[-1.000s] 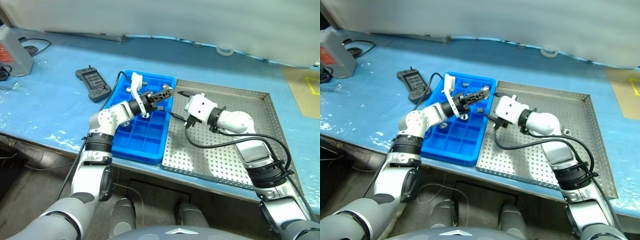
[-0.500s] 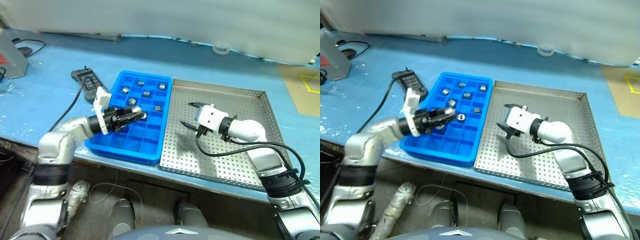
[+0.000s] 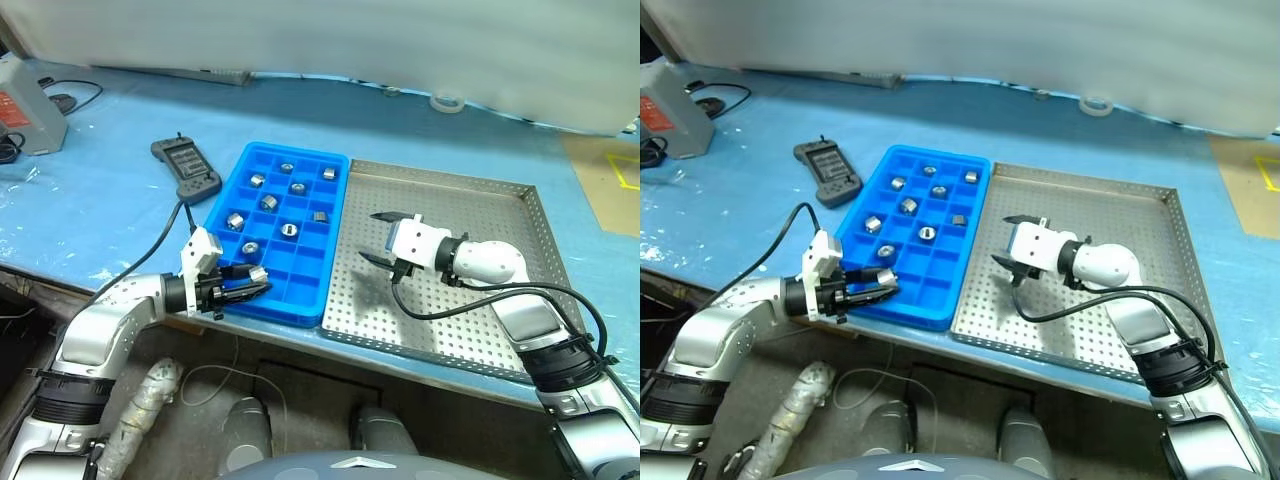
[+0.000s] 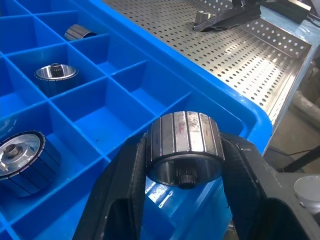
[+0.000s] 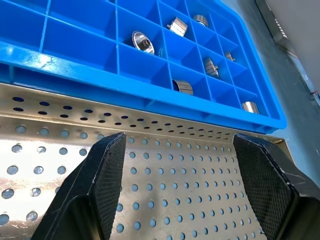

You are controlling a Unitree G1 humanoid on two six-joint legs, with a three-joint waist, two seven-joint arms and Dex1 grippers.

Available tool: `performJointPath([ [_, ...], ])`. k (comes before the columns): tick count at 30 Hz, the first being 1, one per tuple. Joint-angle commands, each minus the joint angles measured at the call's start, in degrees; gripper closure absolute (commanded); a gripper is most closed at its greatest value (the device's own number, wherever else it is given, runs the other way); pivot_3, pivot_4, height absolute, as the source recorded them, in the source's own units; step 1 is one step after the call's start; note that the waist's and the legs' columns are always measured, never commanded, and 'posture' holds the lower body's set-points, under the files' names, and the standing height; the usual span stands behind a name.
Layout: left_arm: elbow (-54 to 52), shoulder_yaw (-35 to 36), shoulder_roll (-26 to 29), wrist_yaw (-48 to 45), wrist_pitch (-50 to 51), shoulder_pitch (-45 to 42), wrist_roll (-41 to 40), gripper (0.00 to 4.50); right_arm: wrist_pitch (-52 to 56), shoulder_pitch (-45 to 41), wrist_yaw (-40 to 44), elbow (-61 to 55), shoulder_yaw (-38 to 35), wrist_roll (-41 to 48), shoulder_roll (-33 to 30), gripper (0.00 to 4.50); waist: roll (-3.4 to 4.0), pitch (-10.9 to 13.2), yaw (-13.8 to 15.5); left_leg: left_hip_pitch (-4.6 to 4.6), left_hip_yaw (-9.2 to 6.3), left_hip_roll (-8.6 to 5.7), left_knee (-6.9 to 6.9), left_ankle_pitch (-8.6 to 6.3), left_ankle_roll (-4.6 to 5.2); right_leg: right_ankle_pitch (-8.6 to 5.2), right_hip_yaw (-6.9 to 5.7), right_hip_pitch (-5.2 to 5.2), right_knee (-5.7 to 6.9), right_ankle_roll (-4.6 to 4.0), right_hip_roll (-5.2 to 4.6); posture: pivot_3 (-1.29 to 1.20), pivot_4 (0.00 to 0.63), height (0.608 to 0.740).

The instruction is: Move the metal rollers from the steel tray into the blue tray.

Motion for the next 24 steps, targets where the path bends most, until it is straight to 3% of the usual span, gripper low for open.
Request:
performJointPath([
  [1, 4.7, -1.9, 0.8, -0.5, -1.1, 0.2, 3.0, 2.37, -1.1, 0.0, -0.6, -1.4, -0.9, 0.1, -0.1, 0.89, 0.05, -0.1, 0.0, 0.04, 0.02, -0.01, 0.00, 0.00, 0.00, 0.00, 0.01, 0.03, 0.00, 0.00, 0.00, -0.04, 0.150, 0.740],
  [10, 7.3, -3.6, 1.7, -3.7, -5.3, -1.1, 5.3, 2.37, -1.3, 0.9, -1.3, -1.8, -1.2, -0.5, -0.1, 0.89, 0.06, -0.1, -0.1, 0.99, 0.25, 0.00, -0.68, 0.09, -0.40, -0.14, 0.18, 0.40, -0.10, -0.20, -0.02, -0.06, 0.150, 0.740],
  [15, 8.7, -4.6, -1.7, -1.0, -6.6, -1.3, 6.6, 2.37, -1.4, 1.5, -2.2, -1.8, -1.2, -0.9, 0.0, 0.89, 0.27, -0.2, 0.1, 0.96, 0.25, 0.04, -0.84, 0.33, -0.36, -0.14, 0.15, 0.39, -0.12, -0.21, -0.01, -0.06, 0.150, 0.740],
  [19, 10.2, -5.5, -2.7, -1.1, -8.7, -1.4, 8.1, 1.54, -1.6, 2.0, -2.6, -1.8, -1.2, -1.1, -0.1, 0.86, 0.25, -0.4, 0.0, 0.89, 0.26, 0.02, -0.82, 0.27, -0.24, -0.14, 0.15, 0.39, -0.19, -0.20, -0.01, -0.07, 0.150, 0.740],
  [24, 10.5, -5.4, -3.7, -1.7, -8.4, -2.2, 7.6, 1.54, -1.6, 1.8, -2.7, -1.7, -1.2, -1.1, -0.2, 0.86, 0.32, -0.4, 0.1, 0.89, 0.27, -0.07, -0.81, 0.24, -0.22, -0.14, 0.16, 0.43, -0.27, -0.21, -0.03, -0.07, 0.150, 0.740],
])
